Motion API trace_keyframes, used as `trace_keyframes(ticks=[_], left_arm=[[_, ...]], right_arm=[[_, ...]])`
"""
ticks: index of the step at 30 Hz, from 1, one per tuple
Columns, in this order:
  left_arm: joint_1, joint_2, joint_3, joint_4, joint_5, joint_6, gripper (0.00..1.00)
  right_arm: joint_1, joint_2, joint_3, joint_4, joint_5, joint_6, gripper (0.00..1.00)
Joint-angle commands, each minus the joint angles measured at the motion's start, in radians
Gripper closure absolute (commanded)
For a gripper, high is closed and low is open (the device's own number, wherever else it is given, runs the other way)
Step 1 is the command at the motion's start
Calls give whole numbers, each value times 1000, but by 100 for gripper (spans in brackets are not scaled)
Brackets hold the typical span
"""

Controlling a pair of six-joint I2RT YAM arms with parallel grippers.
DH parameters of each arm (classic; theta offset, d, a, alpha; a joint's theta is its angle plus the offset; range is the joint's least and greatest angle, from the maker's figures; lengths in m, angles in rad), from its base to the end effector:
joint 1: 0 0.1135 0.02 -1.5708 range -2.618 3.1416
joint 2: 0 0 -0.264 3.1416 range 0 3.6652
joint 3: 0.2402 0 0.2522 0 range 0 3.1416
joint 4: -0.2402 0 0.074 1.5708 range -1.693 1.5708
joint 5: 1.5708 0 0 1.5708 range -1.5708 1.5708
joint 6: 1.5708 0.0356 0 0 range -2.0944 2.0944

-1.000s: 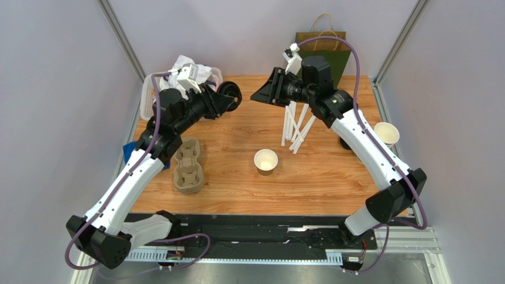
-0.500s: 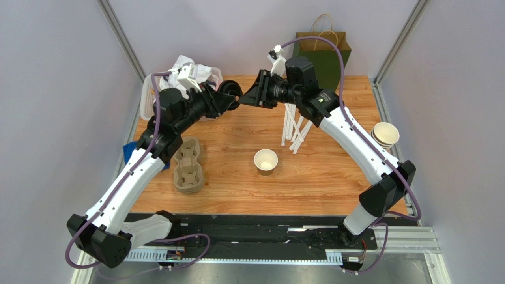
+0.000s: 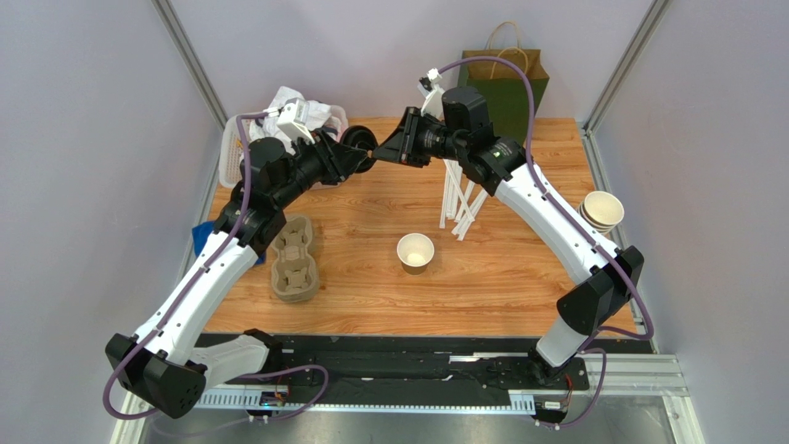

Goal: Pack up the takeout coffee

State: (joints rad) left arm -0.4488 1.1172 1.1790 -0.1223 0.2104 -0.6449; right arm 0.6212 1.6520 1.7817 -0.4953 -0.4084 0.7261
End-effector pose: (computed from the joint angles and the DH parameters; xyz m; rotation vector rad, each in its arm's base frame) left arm 0.2254 -0.1168 0.4192 0.0018 1.7280 -0.9967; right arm 0.2977 0.2304 0.4297 -0.1896 2.1234 1.2474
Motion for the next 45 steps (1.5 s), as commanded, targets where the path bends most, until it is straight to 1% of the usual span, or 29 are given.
trace_keyframes(ticks=[1,2,3,4,5,6,7,8,9,10,12,13,15,16,18,19,20,22,23,25,26,27,28,29,31,35,38,40,45], left_arm=[[4,0,5,56,21,-27,99],[4,1,7,46,27,-30,97],[4,1,10,39,30,-29,89],[2,0,11,30,30,-22,82],[4,-6,13,-8,18,-15,71],[4,-13,22,-37,8,-1,47],[7,-22,27,-68,-3,43,33],[12,-45,30,-136,-12,63,12],[16,-62,22,-160,-9,92,1],[36,-100,18,-180,0,135,1],[73,-137,-2,-240,50,169,1],[117,-166,-5,-261,75,201,1],[162,-189,-5,-338,121,228,1],[209,-201,-5,-385,165,261,1],[248,-206,5,-437,193,287,1],[278,-200,11,-485,229,319,1],[283,-194,33,-514,237,344,1],[283,-148,85,-616,215,372,1],[283,-126,102,-644,208,387,1],[288,-48,142,-729,205,399,1],[297,-25,160,-738,239,410,1],[338,-13,153,-731,288,407,1],[360,-13,125,-697,396,400,1],[375,-10,113,-683,443,393,1],[398,-3,87,-662,519,372,1],[407,-20,39,-631,561,355,1],[407,-57,-28,-565,593,320,1],[407,-77,-68,-524,607,288,1],[407,-92,-96,-487,609,263,1]], right_arm=[[6,8,27,31,25,13,91],[6,6,24,32,34,7,97],[5,2,19,26,46,-2,100],[-6,-3,16,23,48,-7,100],[-12,-15,12,20,51,-13,100],[-24,-24,1,17,49,-22,100],[-49,-35,-4,12,43,-57,100],[-64,-58,-10,5,40,-77,100],[-80,-69,-14,-17,33,-102,100],[-106,-80,-24,-32,30,-146,100],[-123,-112,-31,-93,25,-207,100],[-130,-122,-36,-118,25,-282,100],[-130,-153,-54,-182,23,-358,100],[-130,-162,-68,-205,22,-445,100],[-126,-167,-71,-293,17,-531,100],[-120,-156,-38,-339,17,-625,100],[-114,-140,-16,-447,28,-687,100],[-81,-77,52,-562,31,-802,100],[-63,-51,73,-680,80,-908,100],[3,26,102,-780,144,-994,100],[23,47,111,-848,207,-1034,100],[56,81,107,-870,233,-1051,100],[73,94,104,-881,259,-1057,100],[86,106,93,-890,314,-1061,100],[118,146,91,-897,345,-1076,100],[141,193,93,-910,391,-1084,100],[153,245,107,-924,407,-1090,100],[152,272,125,-936,463,-1093,100],[152,314,154,-939,488,-1094,100]])
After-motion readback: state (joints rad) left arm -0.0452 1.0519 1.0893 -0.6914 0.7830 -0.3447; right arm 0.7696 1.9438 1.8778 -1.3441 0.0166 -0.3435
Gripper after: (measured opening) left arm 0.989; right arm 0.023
